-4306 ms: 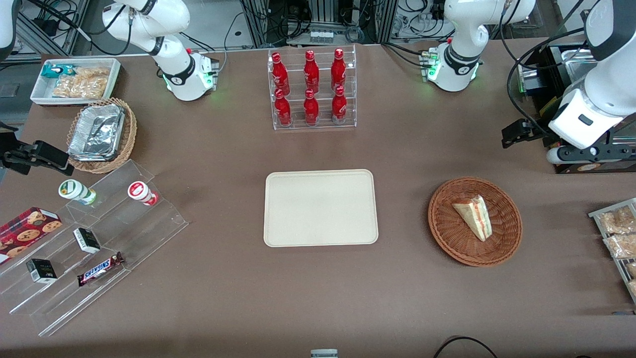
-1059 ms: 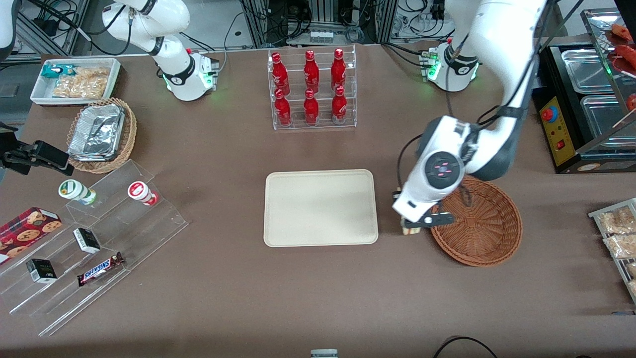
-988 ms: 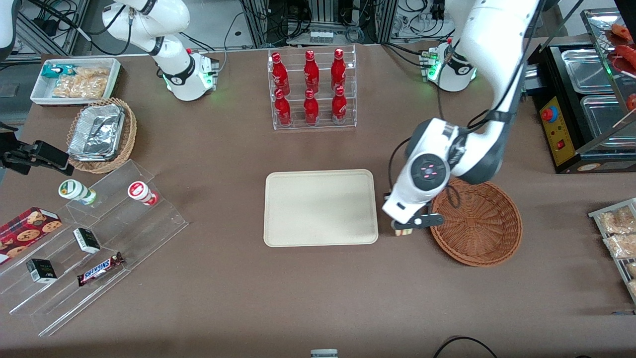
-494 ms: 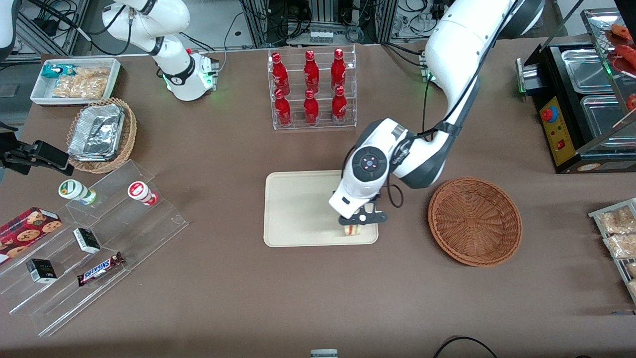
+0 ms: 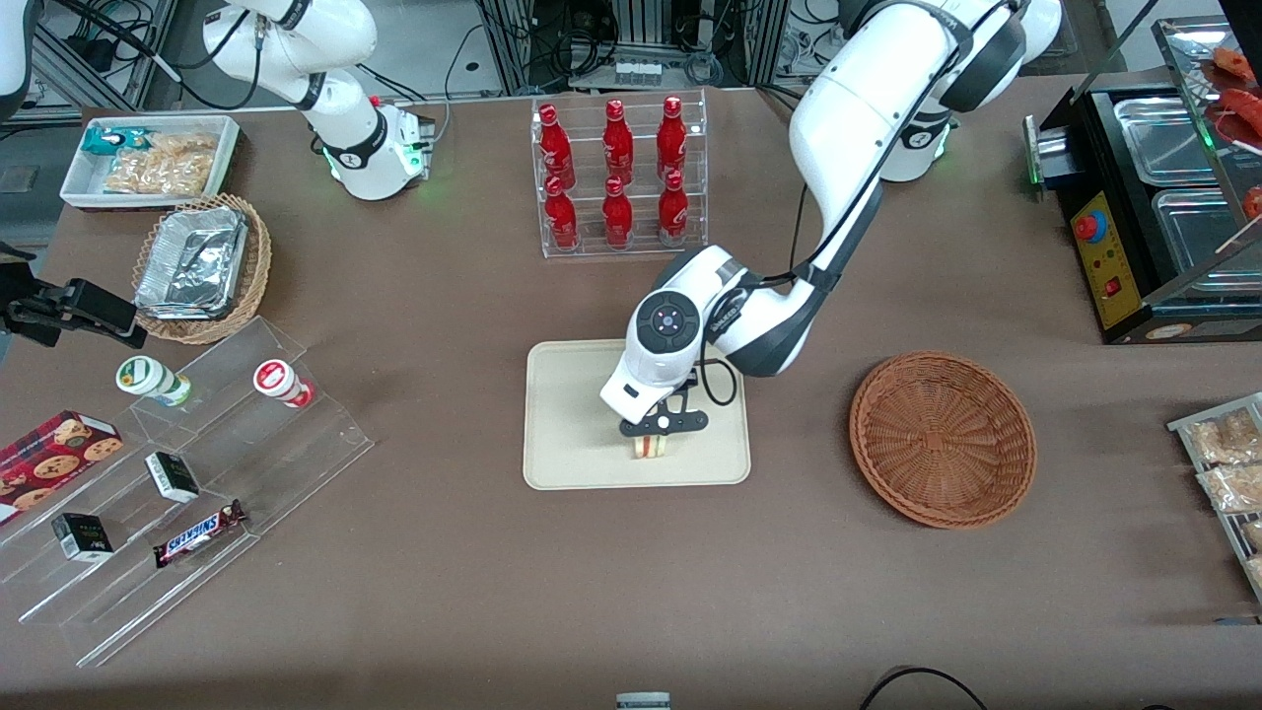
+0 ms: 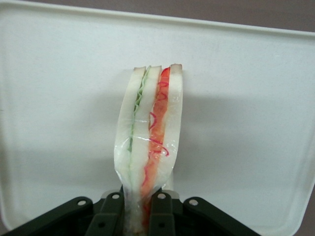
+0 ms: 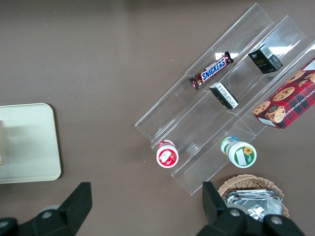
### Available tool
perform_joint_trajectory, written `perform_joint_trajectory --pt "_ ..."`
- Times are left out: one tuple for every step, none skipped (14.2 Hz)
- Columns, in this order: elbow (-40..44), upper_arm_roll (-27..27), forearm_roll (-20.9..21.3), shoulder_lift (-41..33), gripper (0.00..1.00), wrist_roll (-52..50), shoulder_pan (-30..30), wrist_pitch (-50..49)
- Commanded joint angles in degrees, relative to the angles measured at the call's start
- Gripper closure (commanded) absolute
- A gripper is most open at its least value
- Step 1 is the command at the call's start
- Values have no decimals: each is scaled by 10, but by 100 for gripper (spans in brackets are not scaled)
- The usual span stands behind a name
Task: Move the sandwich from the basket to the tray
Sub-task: 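Lower the sandwich onto the tray and open the left gripper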
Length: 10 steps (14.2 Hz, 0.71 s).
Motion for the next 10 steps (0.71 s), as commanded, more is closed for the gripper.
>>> perform_joint_trajectory --pt "26 1 4 17 0 -4 -2 3" --pt "26 1 3 14 0 -5 -3 -1" --pt "29 2 4 10 0 -6 -3 -6" --pt "30 2 7 7 0 -6 -4 -7" --pt "30 4 11 -5 0 -3 -3 -10" --pt "30 4 10 -18 0 2 -1 -21" --pt "30 5 11 -37 0 5 1 -49" --pt "30 5 11 -56 0 7 -2 -77" --pt "30 5 13 -72 0 8 -4 -99" --pt "23 7 21 -93 0 11 2 -112"
